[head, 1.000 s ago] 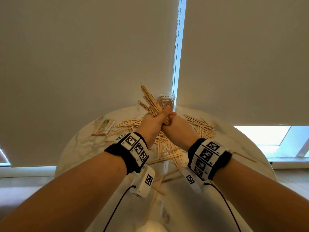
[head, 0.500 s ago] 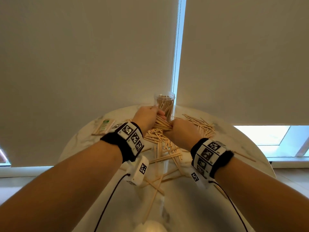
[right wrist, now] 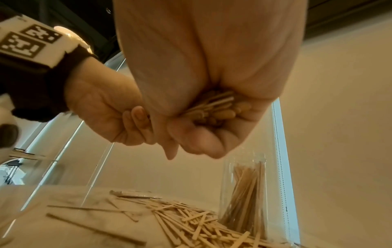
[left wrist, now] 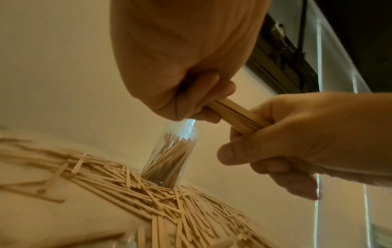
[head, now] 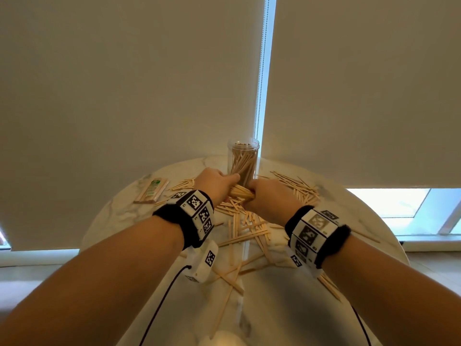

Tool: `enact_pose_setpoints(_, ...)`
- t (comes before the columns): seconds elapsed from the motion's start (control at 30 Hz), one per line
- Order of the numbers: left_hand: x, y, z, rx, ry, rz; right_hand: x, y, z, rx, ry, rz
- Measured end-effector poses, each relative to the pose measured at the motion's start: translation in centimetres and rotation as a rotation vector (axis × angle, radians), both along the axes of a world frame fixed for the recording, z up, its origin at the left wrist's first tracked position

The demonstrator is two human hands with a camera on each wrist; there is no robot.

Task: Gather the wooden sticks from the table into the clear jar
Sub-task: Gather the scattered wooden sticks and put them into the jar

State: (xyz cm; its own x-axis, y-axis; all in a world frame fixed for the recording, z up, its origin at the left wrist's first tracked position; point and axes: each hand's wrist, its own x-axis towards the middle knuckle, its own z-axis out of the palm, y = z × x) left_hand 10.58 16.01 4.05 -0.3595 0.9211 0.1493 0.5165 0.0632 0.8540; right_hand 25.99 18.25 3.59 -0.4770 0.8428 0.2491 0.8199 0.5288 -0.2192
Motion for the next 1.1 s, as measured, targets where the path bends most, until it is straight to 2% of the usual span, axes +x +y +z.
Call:
enact_pose_setpoints(0.1, -0.3, 0.4, -0.1, 0.029, -0.128, 0.062, 0.2, 0.1, 0.0, 0.166, 0.026, -0.016)
enact_pose_setpoints(0.17, -0.2, 0.5, 0.1, 0.027, -0.224, 0.042, 0.1, 0.2, -0.1, 0.192, 0.029, -0.03)
enact_pose_setpoints(0.3, 0.4, 0.3, 0.7, -0.11, -0.364, -0.069, 0.0, 0.6, -0.2, 0.162, -0.068, -0.052)
enact_pose_setpoints(0.4, -0.1, 0.5, 1.4, -0.044, -0.372, -0.031, 0.4, 0.8, -0.3, 0.114, -0.063, -0.054)
enact_pose_setpoints(0.47, -0.3, 0.4, 1.9, 0.013, -0.514, 0.048, 0.4, 0.7, -0.3, 0.099, -0.048, -0.05)
enact_pose_setpoints(0.53, 0.0, 0.1, 2.0, -0.002, -0.68, -0.019, 0.2, 0.5, -0.1, 0.081, -0.023, -0.043)
enact_pose_setpoints(0.6, 0.6, -0.6, 2.2, -0.035, -0.765, -0.124, 0.0, 0.3, 0.0, 0.07, -0.024, -0.044)
enact_pose_setpoints(0.67, 1.0, -1.0, 2.5, -0.052, -0.773, -0.185, 0.0, 0.2, -0.2, 0.057, -0.023, -0.042)
enact_pose_setpoints(0.73, 1.0, -0.8, 2.7, -0.018, -0.696, -0.189, 0.2, 0.0, -0.3, 0.031, 0.002, -0.035)
enact_pose_setpoints(0.8, 0.7, -0.3, 2.9, 0.067, -0.607, -0.093, 0.4, -0.2, -0.2, 0.01, 0.011, -0.024)
enact_pose_setpoints(0.87, 0.0, 0.2, 3.0, 0.116, -0.655, 0.009, 0.4, -0.4, 0.1, 0.003, 0.008, -0.003)
enact_pose_setpoints(0.93, -0.2, 0.0, 3.1, 0.01, -0.776, -0.08, 0.2, -0.7, 0.5, 0.003, 0.021, 0.015)
enact_pose_setpoints(0.97, 0.0, -0.6, 3.1, -0.075, -0.784, -0.161, 0.1, -0.7, 0.6, 0.02, 0.005, 0.022)
enact_pose_setpoints(1.03, 0.4, -1.2, 2.8, -0.17, -0.737, -0.259, 0.0, -0.5, 0.7, 0.044, -0.049, 0.006)
enact_pose_setpoints(1.1, 0.7, -1.2, 2.5, -0.172, -0.666, -0.231, 0.3, -0.1, 0.7, 0.011, -0.062, -0.059)
